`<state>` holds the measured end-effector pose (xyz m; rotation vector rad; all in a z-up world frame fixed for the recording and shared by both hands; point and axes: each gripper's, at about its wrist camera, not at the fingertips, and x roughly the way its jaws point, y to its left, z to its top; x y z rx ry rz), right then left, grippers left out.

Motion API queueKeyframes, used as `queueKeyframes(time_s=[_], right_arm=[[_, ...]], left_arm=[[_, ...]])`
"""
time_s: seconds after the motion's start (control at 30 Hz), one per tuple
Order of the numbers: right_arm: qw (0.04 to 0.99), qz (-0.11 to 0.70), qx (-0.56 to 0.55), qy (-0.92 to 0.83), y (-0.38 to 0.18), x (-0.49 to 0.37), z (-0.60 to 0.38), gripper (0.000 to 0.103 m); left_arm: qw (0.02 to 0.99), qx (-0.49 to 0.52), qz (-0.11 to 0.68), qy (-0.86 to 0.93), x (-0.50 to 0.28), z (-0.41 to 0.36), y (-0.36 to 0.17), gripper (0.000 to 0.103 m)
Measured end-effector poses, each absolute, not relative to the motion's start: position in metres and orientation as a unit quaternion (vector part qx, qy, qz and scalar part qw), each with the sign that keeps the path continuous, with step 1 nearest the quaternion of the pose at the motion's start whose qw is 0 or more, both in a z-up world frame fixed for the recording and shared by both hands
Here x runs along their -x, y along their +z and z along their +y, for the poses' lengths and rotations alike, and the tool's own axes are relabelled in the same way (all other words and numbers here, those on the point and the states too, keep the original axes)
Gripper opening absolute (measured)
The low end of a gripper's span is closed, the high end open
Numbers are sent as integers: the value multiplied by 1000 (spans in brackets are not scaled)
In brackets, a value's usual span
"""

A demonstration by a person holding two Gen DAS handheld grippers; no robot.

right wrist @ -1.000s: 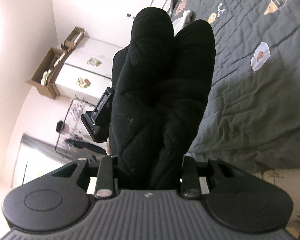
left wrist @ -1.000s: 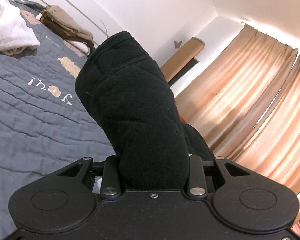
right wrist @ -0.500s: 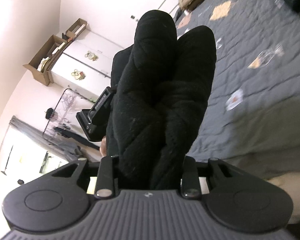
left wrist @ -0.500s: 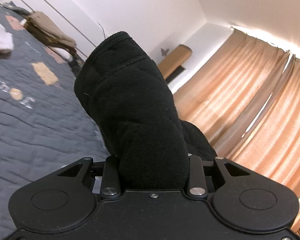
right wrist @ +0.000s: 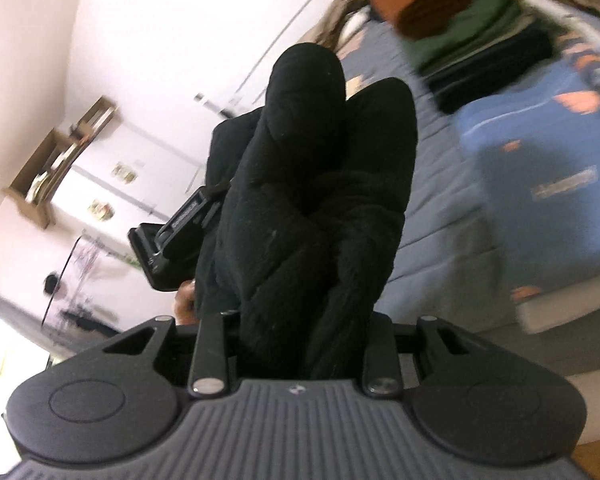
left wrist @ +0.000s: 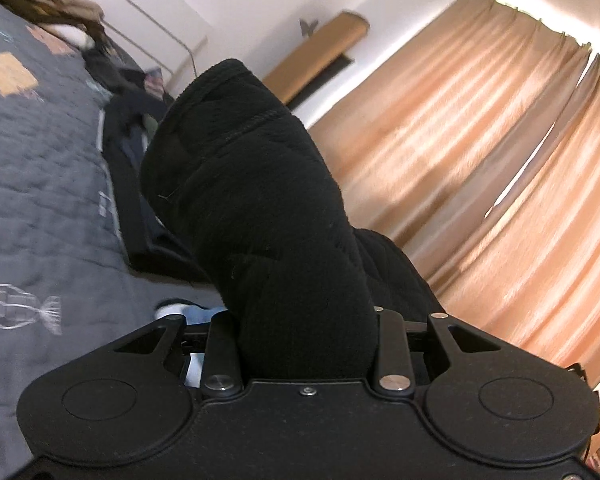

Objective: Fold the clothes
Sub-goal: 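Lift the folded jacket with both grippers and carry it toward the clothes stacks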

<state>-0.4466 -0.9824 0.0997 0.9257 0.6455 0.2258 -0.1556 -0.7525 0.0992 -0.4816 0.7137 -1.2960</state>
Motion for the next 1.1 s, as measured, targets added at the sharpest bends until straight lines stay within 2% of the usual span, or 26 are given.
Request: queueKeyframes(time_s=[0.33,0.47,0.63,0.73,0.8,0.93,1.03,1.1], right_arm=[[838,318,-442,38,61,432,-1081,34],[837,327,-439,-3,35,424,-1111,38],[839,358,-403,-75,9,415,-1119,59],[863,357,-345,-94,16,426,-1110,69],[871,349,-322,-124,25,441,-1113,72],[880,321,-275,-216,52,475,-1111,72],[911,227,-262,-225,72,491,-1087,72],[932,201,-238,-188,75,482,-1062,72]], left_arm=[[708,169,362,-582,133,-879,64,31],[709,139,383,-575,128,-921,41,31],[715,108,405,-560,126,-945,11,31],[710,103,410,-564,120,-946,6,36],[709,97,412,-564,118,-945,7,43],[713,79,409,-564,122,-946,12,46],[718,74,408,-559,124,-947,13,47],[721,72,410,-554,124,-949,13,49]])
